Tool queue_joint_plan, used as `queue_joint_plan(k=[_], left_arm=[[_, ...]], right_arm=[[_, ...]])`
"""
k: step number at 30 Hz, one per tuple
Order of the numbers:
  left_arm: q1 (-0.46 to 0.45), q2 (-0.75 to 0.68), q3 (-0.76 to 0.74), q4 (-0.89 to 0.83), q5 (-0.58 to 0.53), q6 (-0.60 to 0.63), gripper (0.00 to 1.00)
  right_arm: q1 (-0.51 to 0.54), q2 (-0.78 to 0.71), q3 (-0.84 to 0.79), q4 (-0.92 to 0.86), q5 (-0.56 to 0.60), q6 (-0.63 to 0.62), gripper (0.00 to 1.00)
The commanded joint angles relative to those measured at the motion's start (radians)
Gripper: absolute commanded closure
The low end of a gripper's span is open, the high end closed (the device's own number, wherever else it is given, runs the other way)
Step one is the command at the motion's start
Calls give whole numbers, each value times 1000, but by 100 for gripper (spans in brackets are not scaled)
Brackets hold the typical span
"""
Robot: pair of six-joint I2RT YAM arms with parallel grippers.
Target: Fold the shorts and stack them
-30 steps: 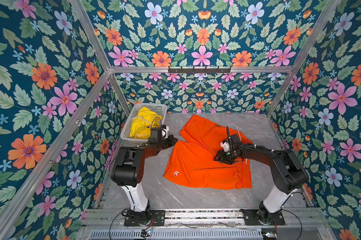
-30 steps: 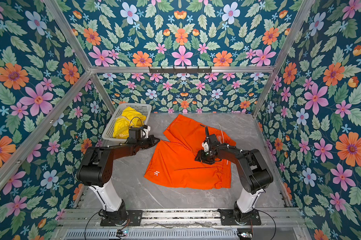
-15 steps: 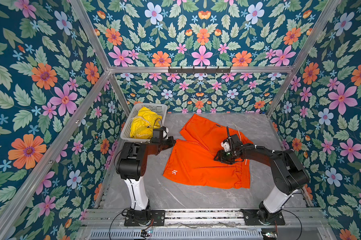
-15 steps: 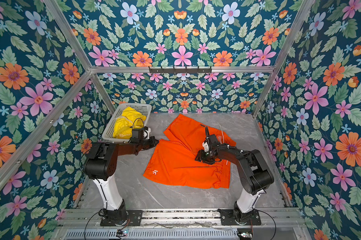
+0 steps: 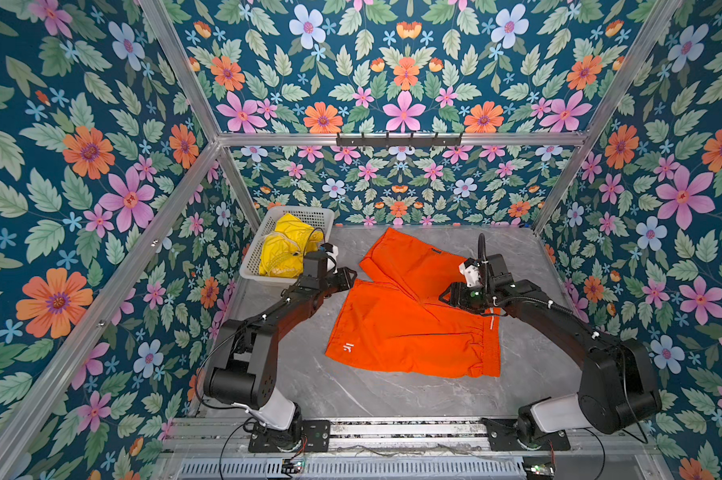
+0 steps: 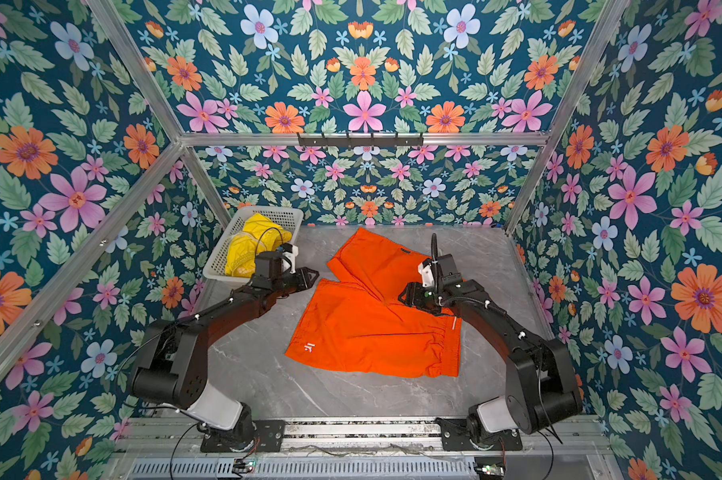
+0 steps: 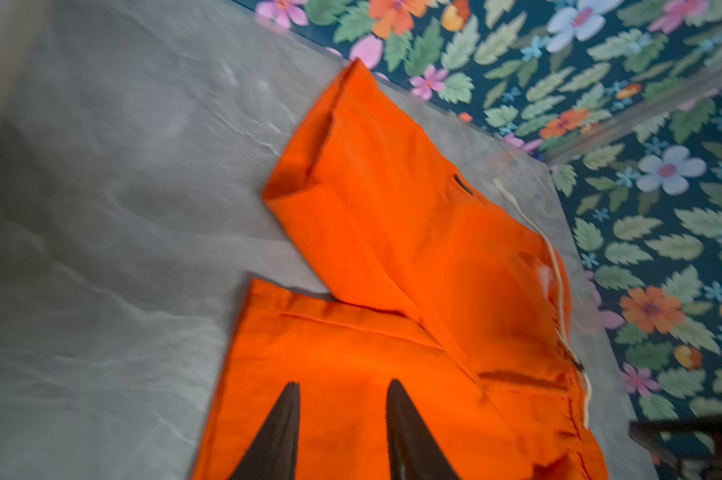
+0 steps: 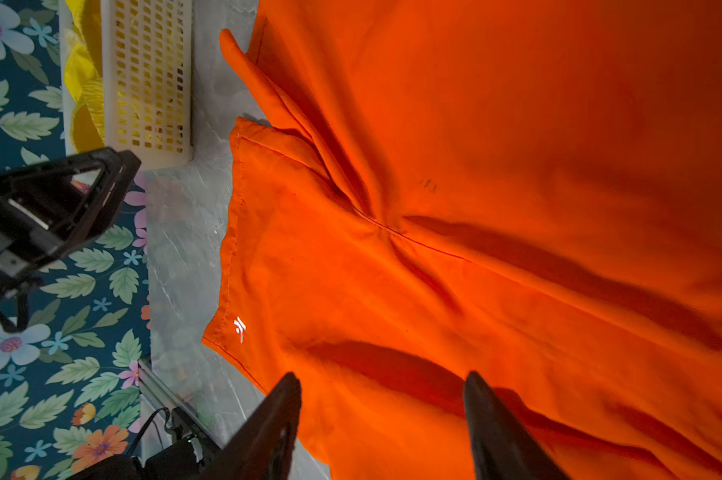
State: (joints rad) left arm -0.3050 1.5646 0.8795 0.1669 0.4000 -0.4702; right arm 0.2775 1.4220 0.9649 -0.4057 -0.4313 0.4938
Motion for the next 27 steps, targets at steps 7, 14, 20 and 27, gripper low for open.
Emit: queue_joint_plan(k=[7,14,20,27], left_arm=[[-78,64,-133,-1,-35,-82,68],[-93,-30,-299,-39,-97,-129,70],[-112,-193,-476,-96,-176,-202,71],[-135,-415,-579,-161,-206,-275,71]], right_arm=[[-20,80,-96,-19,-3,7,38],[-35,160,-118,-16,36,-21,38],[-36,207,-116,-28,79,-76,38],[-31,211,-30,-108,112,-130,38]])
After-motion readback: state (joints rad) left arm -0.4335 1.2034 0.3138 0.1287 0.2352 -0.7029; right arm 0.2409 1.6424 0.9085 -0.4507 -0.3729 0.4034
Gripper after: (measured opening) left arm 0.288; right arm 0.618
